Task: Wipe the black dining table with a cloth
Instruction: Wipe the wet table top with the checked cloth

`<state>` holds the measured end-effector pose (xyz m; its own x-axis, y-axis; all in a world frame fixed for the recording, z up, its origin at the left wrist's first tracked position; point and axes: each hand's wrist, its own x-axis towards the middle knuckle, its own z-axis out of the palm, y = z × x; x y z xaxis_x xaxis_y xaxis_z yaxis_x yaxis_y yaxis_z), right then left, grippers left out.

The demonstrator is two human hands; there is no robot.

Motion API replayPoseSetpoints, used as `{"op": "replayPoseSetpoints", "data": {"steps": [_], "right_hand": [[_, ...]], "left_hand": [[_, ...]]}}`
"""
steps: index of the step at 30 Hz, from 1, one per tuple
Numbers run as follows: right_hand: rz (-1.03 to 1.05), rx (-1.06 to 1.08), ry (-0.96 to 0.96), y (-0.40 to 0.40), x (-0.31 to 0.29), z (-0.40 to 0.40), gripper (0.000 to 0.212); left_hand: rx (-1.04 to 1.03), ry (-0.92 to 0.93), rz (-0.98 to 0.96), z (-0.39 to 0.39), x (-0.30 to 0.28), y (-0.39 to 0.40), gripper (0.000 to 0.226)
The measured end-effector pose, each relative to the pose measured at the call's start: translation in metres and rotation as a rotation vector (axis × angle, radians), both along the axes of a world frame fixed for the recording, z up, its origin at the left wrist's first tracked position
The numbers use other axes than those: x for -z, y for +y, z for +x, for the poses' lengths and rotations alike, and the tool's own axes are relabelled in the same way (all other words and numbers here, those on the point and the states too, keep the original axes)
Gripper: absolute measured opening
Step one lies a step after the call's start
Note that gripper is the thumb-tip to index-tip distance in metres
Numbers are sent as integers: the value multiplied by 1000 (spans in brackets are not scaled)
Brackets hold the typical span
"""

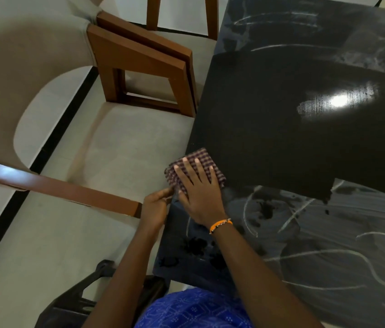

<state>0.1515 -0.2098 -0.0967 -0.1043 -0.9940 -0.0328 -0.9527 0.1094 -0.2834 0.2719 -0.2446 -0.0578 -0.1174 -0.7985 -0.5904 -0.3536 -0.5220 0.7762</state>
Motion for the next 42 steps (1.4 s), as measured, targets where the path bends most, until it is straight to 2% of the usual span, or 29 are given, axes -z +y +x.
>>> {"op": "replayPoseSetpoints", "data": {"steps": [3,9,14,17,19,22,28,33,36,42], "right_hand": [[-14,39,39,17,-1,-25,60],[92,361,147,73,-5,-114,61],[96,679,151,121,-5,-187,64],[77,900,92,117,-1,-187,59],[99,965,78,104,0,-173,61],[129,870,87,86,0,-146,65],[115,472,81,60,-2,-82,65],[46,133,75,100,-6,-111,55],[66,175,89,136,-8,-151,55],[151,551,114,234,-11,-257,57]], "left_hand": [[91,-53,-90,-10,-4,2,38],[362,-161,-154,-24,0,6,56],[386,-190,-205,-28,-1,7,54],[374,-257,-261,-37,-2,17,61],[383,-328,-288,-46,-2,24,70],[426,-392,-380,-63,-1,31,72],[530,-323,-492,-97,0,44,66],[479,-291,-500,-125,-5,61,61],[588,-298,-550,-155,-6,84,61],[882,-306,-633,-206,-2,134,69]]}}
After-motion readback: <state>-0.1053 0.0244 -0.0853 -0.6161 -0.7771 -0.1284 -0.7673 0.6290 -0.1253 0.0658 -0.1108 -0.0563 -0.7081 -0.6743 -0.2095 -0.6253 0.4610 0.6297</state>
